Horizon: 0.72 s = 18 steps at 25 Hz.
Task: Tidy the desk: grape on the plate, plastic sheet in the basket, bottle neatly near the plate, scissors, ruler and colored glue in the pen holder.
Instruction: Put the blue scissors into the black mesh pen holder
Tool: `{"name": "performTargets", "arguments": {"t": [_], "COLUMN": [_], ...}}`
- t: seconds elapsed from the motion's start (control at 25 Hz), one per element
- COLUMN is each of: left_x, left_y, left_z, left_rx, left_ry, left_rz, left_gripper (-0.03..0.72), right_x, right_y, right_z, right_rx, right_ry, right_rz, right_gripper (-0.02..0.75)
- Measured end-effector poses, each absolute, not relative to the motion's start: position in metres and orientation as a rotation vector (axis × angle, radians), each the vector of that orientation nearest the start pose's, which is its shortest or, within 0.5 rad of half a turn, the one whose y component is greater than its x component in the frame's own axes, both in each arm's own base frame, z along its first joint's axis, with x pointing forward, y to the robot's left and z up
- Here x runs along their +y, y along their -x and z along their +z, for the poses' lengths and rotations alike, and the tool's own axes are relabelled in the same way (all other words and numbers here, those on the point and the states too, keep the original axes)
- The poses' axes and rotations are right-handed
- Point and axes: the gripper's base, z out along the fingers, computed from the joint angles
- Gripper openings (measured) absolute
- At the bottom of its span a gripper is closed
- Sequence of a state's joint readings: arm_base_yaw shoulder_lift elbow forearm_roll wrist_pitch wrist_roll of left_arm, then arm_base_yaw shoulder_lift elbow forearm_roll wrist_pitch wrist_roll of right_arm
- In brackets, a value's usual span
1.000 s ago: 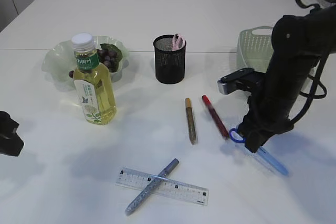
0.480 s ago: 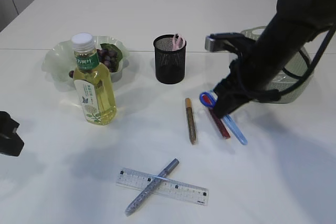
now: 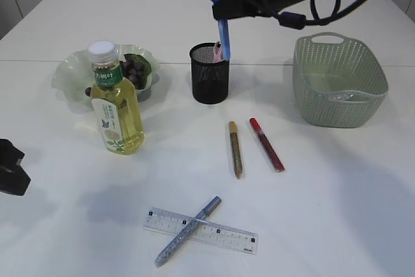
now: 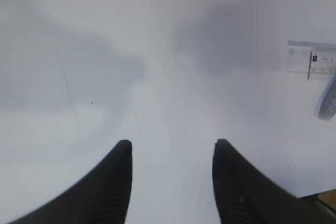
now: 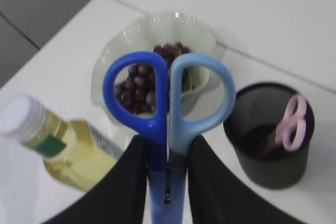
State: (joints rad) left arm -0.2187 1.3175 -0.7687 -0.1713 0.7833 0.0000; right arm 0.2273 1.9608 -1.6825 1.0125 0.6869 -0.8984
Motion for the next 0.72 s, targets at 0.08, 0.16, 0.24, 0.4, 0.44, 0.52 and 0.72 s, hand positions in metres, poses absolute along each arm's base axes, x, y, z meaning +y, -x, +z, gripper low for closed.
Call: {"name": "performTargets", "arguments": {"t": [0.08,0.16,0.24,0.4,0.44,0.52,0.72], "left_x": [-0.061,-0.061,-0.061,-0.061,-0.061,-0.061,-0.061], "left_y": [-0.222,-0.221,-0.221,-0.220,-0.219,-0.219,-0.219], "left_z": [0.228,0.228,0.228,0.228,0.228,0.228,0.228], "left_rx": [2.827,2.832,2.833,2.850,2.853,2.858,2.858], "left_ry": [-0.166,-0.165,-0.165,-0.168,-0.169,-0.170,-0.170], "left_rz": [-0.250,-0.251,-0.251,-0.251,-0.251,-0.251,-0.251], "left_gripper": [0.361,0.361,0.361,0.359,0.359,0.359,0.359], "right_x": [0.153,0.157,0.160,0.165,0.165,0.166,0.166], "right_y": [-0.444,-0.455,-0.467,-0.487,-0.491,-0.499,-0.508], "right_z": [0.301,0.297,0.286,0.266,0.263,0.252,0.227], "right_rx": [2.010,1.947,1.903,1.806,1.776,1.742,1.711], "right_ry": [0.530,0.520,0.524,0.509,0.515,0.531,0.597], "right_rz": [0.762,0.783,0.792,0.792,0.778,0.746,0.653], "right_gripper": [0.191,0.191,0.191,0.191,0.191,0.191,0.191]}}
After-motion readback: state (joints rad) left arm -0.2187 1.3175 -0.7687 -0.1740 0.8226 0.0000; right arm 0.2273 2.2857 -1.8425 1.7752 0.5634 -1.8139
